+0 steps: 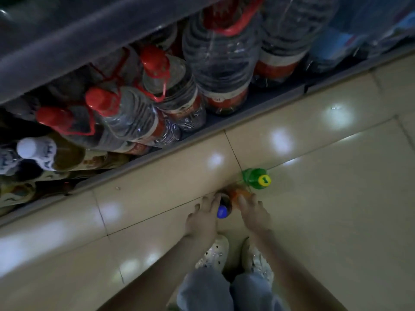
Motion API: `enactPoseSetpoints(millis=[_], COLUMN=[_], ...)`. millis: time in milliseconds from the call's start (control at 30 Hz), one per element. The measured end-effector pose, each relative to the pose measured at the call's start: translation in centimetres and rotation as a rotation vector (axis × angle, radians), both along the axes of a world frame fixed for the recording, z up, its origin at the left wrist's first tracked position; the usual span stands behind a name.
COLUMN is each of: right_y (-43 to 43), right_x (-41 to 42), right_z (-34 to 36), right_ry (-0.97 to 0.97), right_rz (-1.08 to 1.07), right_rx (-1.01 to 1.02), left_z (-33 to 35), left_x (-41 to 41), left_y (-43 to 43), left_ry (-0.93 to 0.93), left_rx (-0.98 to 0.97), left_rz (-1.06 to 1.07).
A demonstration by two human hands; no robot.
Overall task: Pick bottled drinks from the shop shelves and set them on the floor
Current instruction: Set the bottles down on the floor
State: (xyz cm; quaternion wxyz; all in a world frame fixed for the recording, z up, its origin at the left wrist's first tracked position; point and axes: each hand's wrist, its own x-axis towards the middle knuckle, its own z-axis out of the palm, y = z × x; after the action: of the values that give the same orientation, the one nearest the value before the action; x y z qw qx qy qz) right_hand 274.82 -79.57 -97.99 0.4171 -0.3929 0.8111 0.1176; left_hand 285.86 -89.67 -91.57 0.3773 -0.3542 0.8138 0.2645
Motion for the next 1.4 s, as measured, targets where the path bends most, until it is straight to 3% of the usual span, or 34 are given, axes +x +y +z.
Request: enactPoseSetpoints(millis=[167, 400, 567, 700, 867, 1133, 1300, 1400], right_y=[1.5, 1.3, 0.7, -0.3, -1.9, -4.1, -5.6, -6.6], right_x=[-0.9, -5.8, -8.4, -9.4, -8.8, -10.2, -13.3, -16.1], right_z=[9.8, 39.4, 58.2, 67.8, 74.2, 76.7, 77.6, 78.0], right_ry=[-0.056, -0.234, -0.159, -0.054, -0.187, -0.34, -0.252, -0.238], right_rz=[-0.093, -0.243, -0.283, -0.276, -0.477, -0.403, -0.355, -0.356], right_rx=[-0.117, -0.494, -0.779, -0.993, -1.19, -0.94, -1.013, -1.075], left_z=[7.1, 28.1, 44.9, 55.1, 64.0, 69.6, 71.3, 71.8], left_x=[0.0, -4.0, -7.6, -9.4, -8.7, -8.7, -11.3, -13.6], left_y=[0.0, -1.1, -2.1, -3.9, -4.9, -5.3, -6.3, -7.9], left_ry=[0.127, 0.381, 0.634, 0.782, 0.927, 1.05, 1.021, 1.022], left_rx=[0.126, 0.249, 0.158, 0.05, 0.077, -0.085, -0.132, -0.236], left_rz=[0.035, -0.062, 0.03, 0.016, 0.114, 0.12, 0.115, -0.008])
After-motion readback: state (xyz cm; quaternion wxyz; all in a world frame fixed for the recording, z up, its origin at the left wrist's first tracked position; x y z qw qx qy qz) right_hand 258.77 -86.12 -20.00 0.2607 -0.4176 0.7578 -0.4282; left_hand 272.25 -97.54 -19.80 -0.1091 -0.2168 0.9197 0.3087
